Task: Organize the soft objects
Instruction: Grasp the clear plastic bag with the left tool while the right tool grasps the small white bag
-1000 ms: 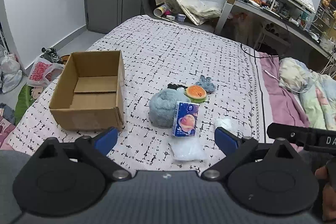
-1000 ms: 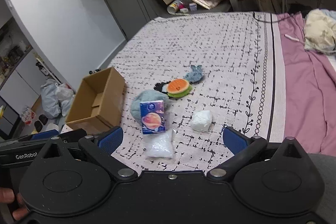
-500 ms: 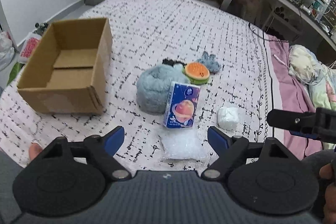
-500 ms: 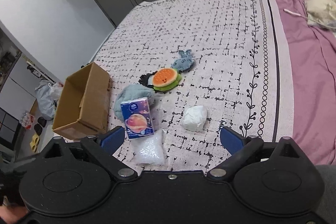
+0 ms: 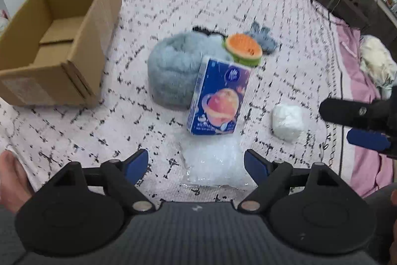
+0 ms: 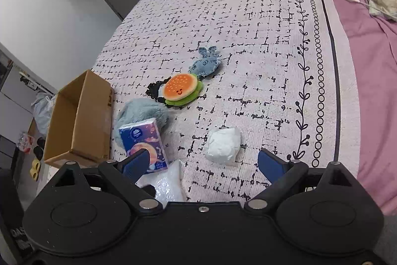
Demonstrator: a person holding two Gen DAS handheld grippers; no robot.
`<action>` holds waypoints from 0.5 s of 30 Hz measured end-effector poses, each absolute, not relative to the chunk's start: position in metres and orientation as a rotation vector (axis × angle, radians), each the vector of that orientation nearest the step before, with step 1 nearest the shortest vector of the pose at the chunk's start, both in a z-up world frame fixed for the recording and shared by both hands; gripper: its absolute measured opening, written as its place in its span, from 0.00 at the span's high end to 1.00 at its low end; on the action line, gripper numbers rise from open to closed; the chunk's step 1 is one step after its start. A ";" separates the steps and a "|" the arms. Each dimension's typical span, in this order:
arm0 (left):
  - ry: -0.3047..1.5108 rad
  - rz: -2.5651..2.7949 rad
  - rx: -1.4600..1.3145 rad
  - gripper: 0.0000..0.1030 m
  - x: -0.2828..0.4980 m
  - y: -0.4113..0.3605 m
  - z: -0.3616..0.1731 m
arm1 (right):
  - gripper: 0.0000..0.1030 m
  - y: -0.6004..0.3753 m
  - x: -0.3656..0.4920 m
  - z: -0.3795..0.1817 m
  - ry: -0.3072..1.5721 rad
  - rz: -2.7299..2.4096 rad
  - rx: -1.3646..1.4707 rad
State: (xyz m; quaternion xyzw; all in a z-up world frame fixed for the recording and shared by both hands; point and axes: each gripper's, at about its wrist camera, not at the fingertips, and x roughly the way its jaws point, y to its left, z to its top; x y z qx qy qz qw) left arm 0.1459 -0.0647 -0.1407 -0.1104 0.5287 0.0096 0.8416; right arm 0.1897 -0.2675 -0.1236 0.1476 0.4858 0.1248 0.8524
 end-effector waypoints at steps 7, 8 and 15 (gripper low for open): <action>1.168 0.033 -0.235 0.19 0.153 -0.071 -0.162 | 0.09 -0.254 0.207 -0.143 1.070 0.278 0.279; 1.172 0.033 -0.237 0.19 0.154 -0.072 -0.164 | 0.09 -0.253 0.210 -0.146 1.075 0.281 0.284; 1.187 0.022 -0.258 0.28 0.157 -0.076 -0.170 | 0.10 -0.251 0.229 -0.164 1.111 0.271 0.321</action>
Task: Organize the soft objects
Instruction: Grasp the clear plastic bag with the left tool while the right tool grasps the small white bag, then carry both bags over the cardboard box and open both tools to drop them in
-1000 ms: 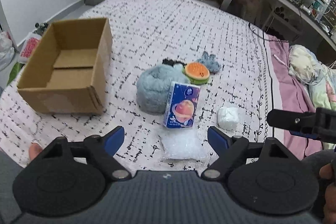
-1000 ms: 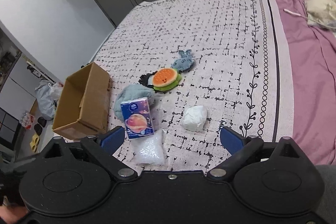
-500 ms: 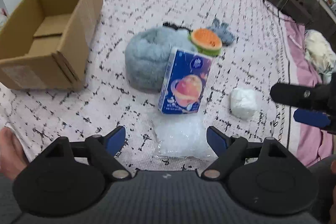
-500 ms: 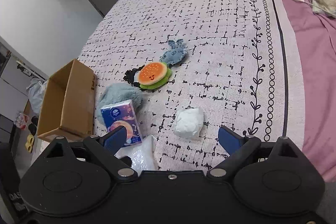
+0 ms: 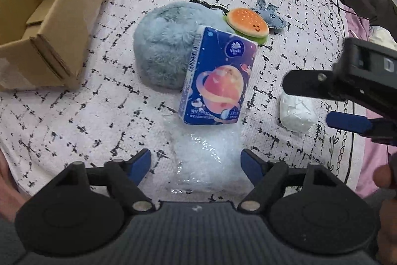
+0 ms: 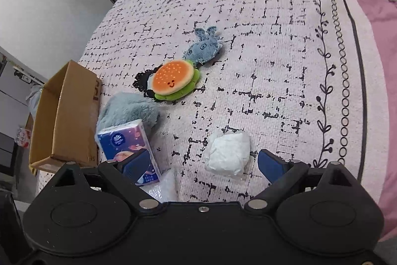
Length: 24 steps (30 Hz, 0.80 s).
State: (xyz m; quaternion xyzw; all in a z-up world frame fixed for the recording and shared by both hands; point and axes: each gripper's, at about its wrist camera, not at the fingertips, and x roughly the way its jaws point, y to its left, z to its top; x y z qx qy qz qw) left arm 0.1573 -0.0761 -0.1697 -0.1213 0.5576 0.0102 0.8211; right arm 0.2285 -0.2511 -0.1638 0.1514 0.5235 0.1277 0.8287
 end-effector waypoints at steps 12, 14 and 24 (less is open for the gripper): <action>1.184 -0.005 -0.345 0.60 0.155 -0.077 -0.165 | 0.62 -0.245 0.234 -0.177 1.141 0.306 0.348; 1.182 0.001 -0.342 0.62 0.153 -0.077 -0.162 | 0.62 -0.244 0.231 -0.173 1.119 0.322 0.336; 1.089 0.002 -0.321 0.63 0.138 -0.072 -0.121 | 0.62 -0.246 0.209 -0.151 1.037 0.330 0.305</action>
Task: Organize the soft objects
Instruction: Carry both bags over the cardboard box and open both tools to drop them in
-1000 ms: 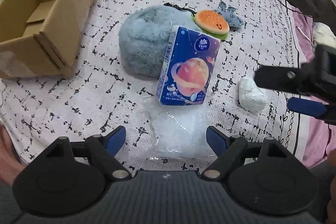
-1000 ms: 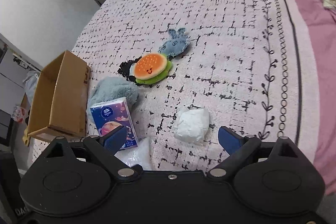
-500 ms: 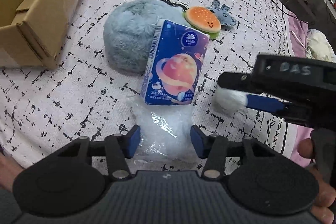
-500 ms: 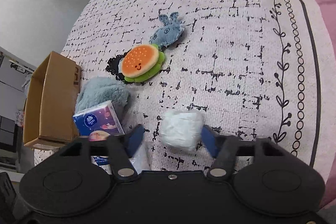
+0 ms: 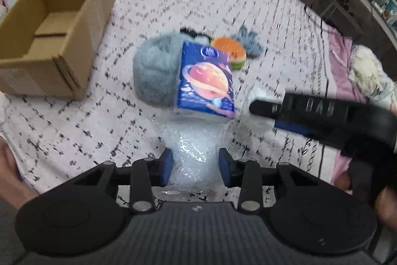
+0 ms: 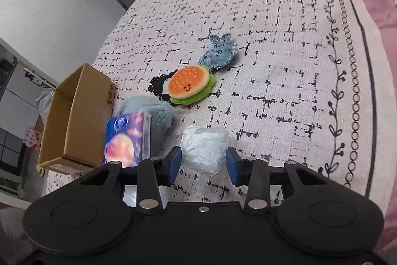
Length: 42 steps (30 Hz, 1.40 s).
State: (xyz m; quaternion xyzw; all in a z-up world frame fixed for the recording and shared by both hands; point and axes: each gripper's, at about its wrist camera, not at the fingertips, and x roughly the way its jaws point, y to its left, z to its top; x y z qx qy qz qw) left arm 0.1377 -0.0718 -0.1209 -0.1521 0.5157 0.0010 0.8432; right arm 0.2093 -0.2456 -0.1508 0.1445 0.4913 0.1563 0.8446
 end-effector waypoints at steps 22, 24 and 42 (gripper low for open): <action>0.877 -0.022 -0.361 0.63 0.122 -0.056 -0.048 | 0.62 -0.244 0.176 -0.079 0.905 0.406 0.277; 0.865 -0.021 -0.368 0.63 0.122 -0.052 -0.045 | 0.62 -0.242 0.178 -0.077 0.905 0.401 0.278; 0.761 0.035 -0.408 0.63 0.143 0.023 -0.024 | 0.62 -0.202 0.186 -0.045 0.807 0.395 0.294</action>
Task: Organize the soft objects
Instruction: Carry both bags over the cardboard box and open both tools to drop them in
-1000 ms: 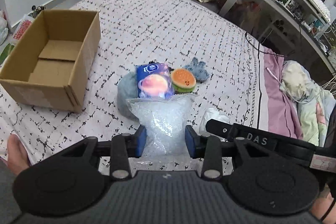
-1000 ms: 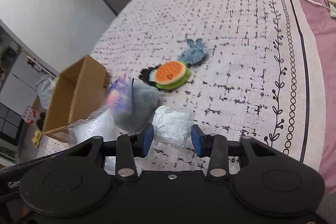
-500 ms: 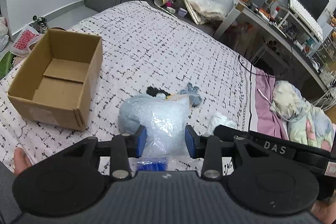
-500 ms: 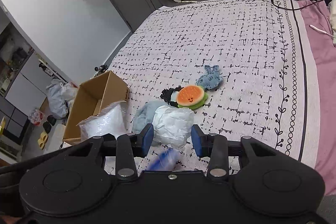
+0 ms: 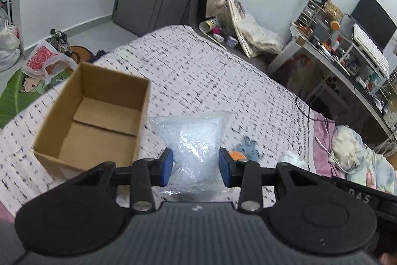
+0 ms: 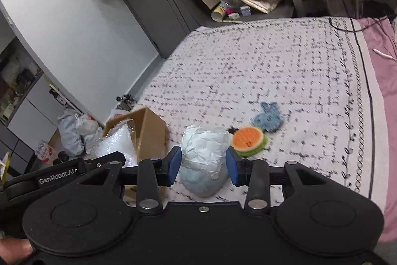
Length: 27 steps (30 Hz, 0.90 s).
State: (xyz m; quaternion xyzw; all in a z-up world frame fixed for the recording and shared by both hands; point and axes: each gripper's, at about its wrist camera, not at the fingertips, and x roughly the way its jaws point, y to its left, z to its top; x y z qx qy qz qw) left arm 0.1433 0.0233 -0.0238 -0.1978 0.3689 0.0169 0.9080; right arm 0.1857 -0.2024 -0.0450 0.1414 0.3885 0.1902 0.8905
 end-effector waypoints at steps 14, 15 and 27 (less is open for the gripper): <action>0.738 0.061 -0.386 0.63 0.166 0.058 -0.018 | 0.62 -0.159 0.197 -0.040 0.777 0.410 0.253; 0.736 0.059 -0.390 0.63 0.167 0.061 -0.018 | 0.62 -0.156 0.198 -0.040 0.776 0.409 0.250; 0.742 0.114 -0.417 0.63 0.207 0.100 -0.023 | 0.62 -0.131 0.213 -0.038 0.740 0.401 0.272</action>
